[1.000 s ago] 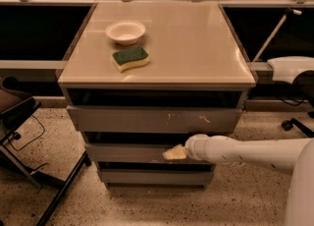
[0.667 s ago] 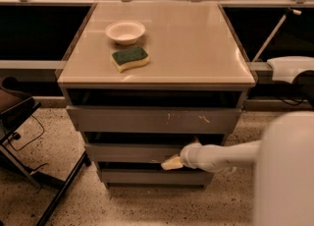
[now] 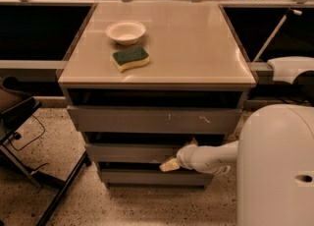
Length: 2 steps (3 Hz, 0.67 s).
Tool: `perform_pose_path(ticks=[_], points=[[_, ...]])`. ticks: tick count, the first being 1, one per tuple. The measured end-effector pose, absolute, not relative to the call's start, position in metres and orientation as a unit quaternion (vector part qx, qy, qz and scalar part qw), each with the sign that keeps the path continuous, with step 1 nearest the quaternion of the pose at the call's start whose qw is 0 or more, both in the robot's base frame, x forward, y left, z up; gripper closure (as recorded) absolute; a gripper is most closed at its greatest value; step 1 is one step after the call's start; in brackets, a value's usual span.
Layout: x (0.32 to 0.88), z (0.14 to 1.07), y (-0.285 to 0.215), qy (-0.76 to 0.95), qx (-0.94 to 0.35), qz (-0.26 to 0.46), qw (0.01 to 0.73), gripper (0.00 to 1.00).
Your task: Open middle drawer
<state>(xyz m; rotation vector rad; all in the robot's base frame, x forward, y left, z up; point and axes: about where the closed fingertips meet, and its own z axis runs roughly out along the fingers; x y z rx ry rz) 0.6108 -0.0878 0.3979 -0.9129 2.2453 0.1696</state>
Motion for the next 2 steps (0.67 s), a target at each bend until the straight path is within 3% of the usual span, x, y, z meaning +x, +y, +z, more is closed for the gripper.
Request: perform_pose_path(ticks=[1, 2], points=[[0.6108, 0.3979, -0.0878, 0.866, -0.352, 0.065, 0.348, 0.18], [0.6108, 0.3979, -0.0878, 0.866, -0.352, 0.065, 0.348, 0.42]])
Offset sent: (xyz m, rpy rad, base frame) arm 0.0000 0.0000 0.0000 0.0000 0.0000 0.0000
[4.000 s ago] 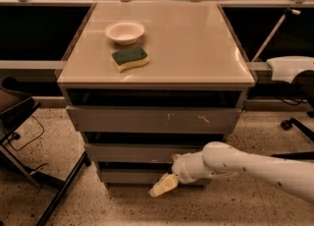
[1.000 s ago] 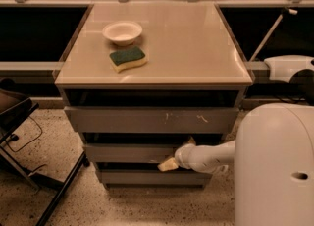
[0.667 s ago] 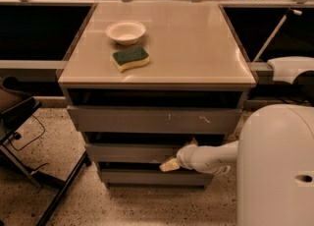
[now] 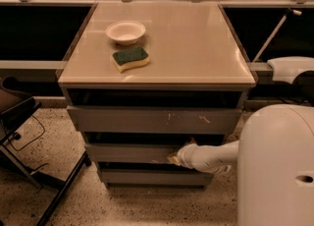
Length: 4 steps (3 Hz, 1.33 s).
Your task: Open middle drawer
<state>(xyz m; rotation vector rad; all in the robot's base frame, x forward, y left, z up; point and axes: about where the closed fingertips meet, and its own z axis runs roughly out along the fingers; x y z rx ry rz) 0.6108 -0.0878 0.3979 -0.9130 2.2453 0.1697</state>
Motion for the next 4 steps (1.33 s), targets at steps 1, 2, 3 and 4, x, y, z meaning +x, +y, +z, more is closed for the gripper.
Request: perform_pose_path(ticks=[1, 2, 3, 4], points=[[0.611, 0.398, -0.088, 0.866, -0.352, 0.065, 0.348, 0.65], [0.612, 0.405, -0.089, 0.866, -0.352, 0.065, 0.348, 0.88], [0.612, 0.411, -0.089, 0.866, -0.352, 0.065, 0.348, 1.0], [0.616, 0.432, -0.084, 0.864, -0.35, 0.049, 0.36, 1.0]])
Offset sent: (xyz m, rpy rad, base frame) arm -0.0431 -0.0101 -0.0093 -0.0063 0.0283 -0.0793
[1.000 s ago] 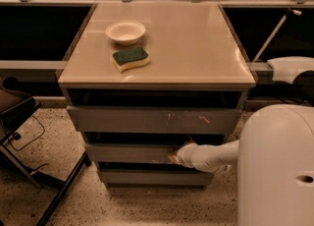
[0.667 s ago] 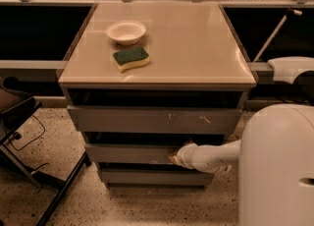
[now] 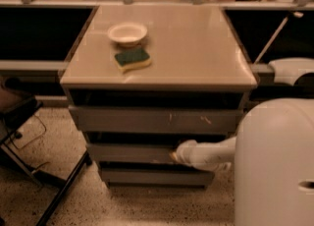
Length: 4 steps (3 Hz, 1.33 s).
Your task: Open middle drawer
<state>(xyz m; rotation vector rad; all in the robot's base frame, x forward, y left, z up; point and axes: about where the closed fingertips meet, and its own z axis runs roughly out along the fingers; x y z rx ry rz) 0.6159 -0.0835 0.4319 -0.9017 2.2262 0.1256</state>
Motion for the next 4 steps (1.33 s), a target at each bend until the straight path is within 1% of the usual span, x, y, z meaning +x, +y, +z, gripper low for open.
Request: perform_pose_path(ticks=[1, 2, 3, 4], points=[[0.615, 0.432, -0.084, 0.864, -0.35, 0.049, 0.36, 1.0], [0.589, 0.431, -0.085, 0.869, -0.34, 0.042, 0.357, 1.0], [0.572, 0.447, -0.062, 0.867, -0.331, 0.043, 0.371, 1.0], [0.572, 0.445, -0.063, 0.867, -0.331, 0.043, 0.371, 1.0]])
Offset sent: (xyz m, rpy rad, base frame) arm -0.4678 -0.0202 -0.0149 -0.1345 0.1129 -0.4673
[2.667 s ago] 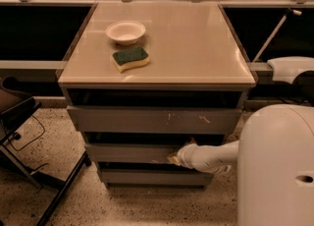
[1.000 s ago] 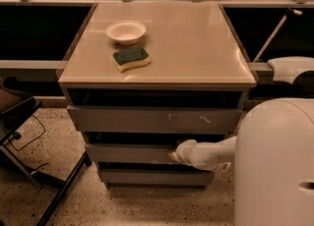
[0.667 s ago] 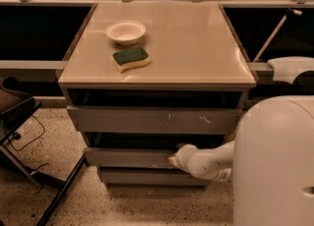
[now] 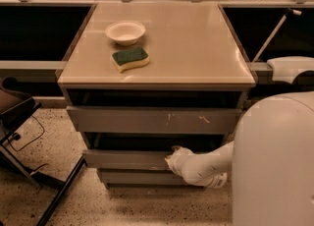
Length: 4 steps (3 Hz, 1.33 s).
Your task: Open middle drawer
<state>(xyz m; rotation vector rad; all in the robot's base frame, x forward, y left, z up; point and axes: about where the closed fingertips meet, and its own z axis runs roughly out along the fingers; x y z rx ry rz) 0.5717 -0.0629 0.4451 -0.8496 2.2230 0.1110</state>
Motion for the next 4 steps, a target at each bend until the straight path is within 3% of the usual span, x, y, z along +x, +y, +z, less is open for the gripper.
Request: perform_pose_path(ticks=[1, 2, 4], points=[[0.5522, 0.4434, -0.0633, 0.872, -0.321, 0.037, 0.368, 1.0], [0.5519, 0.4445, -0.061, 0.871, -0.321, 0.039, 0.369, 0.81], [0.5519, 0.4445, -0.061, 0.871, -0.321, 0.039, 0.369, 0.35]])
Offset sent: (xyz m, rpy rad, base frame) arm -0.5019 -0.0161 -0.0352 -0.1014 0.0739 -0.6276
